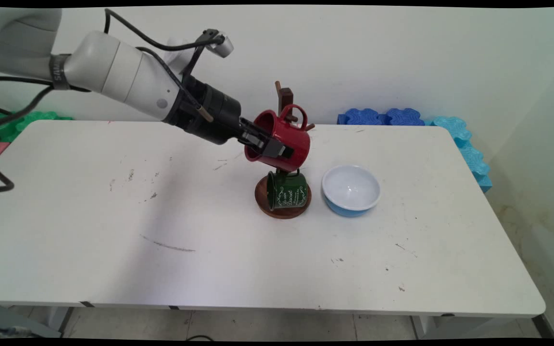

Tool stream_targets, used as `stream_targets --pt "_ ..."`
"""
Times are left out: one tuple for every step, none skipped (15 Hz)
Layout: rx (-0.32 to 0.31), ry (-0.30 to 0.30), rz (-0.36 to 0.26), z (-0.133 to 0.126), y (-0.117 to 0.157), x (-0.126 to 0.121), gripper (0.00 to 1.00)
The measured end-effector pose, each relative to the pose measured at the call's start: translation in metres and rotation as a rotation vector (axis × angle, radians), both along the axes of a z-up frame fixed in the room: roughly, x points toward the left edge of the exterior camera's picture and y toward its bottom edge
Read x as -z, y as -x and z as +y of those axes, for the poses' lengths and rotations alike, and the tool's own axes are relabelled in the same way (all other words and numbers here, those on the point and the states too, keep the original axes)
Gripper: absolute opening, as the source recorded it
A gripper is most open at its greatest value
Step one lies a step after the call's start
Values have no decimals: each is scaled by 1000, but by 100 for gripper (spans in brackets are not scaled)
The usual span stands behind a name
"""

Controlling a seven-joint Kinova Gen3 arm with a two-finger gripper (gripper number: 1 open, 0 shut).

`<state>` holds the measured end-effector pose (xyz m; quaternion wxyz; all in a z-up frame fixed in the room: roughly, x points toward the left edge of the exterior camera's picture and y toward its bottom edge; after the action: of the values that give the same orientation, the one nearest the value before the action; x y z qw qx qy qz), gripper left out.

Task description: Place the picked object on the table

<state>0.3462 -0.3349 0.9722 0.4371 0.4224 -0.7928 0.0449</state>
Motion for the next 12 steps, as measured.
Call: stream_targets --pt "5 3 0 0 0 -2 0" --pt "10 6 0 0 0 -3 0" --pt "13 7 0 1 1 -4 0" --pt "18 7 0 1 1 -5 0" --pt "21 7 1 2 1 -6 0" --pt "26 7 1 3 1 -7 0" --pt "31 6 2 5 2 -8 0" --pt "37 4 4 7 2 -10 0" --pt "43 3 5 8 2 -11 0" --pt "49 2 7 10 3 -13 0" --pt "55 0 10 12 3 -14 0" --pt "60 -1 12 13 3 -16 0"
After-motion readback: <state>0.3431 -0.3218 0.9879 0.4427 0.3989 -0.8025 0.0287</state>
